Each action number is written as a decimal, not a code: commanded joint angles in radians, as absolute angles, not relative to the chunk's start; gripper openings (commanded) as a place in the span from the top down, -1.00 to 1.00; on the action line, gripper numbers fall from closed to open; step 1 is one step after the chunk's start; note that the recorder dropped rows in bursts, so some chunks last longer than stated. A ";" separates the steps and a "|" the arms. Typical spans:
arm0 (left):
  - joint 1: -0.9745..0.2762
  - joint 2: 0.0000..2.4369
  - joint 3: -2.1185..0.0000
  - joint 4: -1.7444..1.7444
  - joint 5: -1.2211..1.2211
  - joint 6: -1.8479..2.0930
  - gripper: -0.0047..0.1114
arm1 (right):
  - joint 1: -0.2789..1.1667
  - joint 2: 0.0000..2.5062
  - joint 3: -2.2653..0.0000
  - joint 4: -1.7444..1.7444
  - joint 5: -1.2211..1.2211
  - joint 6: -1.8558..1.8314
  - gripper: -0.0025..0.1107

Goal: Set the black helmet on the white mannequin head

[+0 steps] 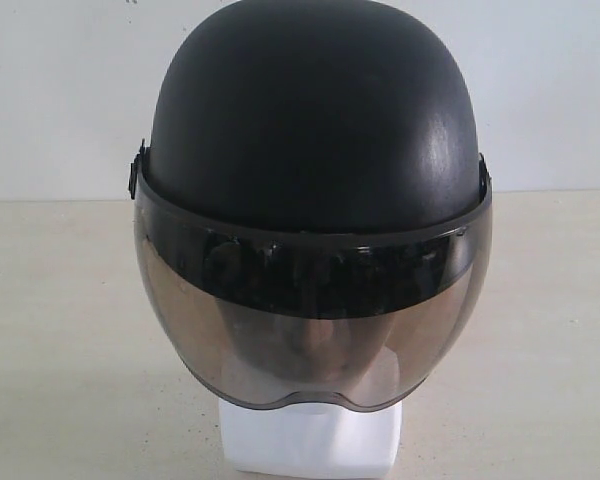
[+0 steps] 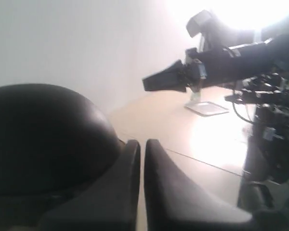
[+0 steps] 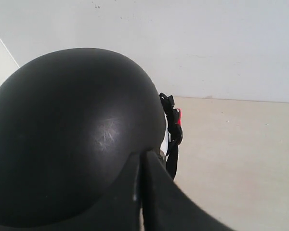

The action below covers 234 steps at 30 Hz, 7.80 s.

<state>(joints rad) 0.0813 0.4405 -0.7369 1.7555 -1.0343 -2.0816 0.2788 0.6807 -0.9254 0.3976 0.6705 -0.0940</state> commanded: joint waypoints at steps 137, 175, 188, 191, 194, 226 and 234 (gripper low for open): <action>0.075 0.000 0.000 -0.070 0.292 -0.180 0.84 | -0.025 0.000 0.000 0.641 0.249 -0.170 0.96; 0.075 0.000 0.000 -0.070 0.292 -0.180 0.84 | -0.025 0.000 0.000 0.073 0.348 -0.111 0.96; 0.075 0.000 0.000 -0.070 0.292 -0.182 0.84 | -0.025 0.000 0.000 0.072 0.348 -0.103 0.96; 0.075 0.000 0.000 -0.070 0.292 -0.182 0.84 | -0.025 0.000 0.000 0.072 0.348 -0.103 0.96; 0.075 0.000 0.000 -0.070 0.292 -0.182 0.84 | -0.025 0.000 0.000 0.072 0.348 -0.103 0.96; 0.075 0.000 0.000 -0.070 0.292 -0.182 0.84 | -0.025 0.000 0.000 0.072 0.348 -0.103 0.96; 0.075 0.000 0.000 -0.070 0.292 -0.182 0.84 | -0.025 0.000 0.000 0.072 0.348 -0.103 0.96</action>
<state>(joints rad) 0.0813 0.0031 -0.0024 -0.0635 0.2922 -0.1823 -0.0188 0.0051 -0.0002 0.0778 0.3524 -0.1011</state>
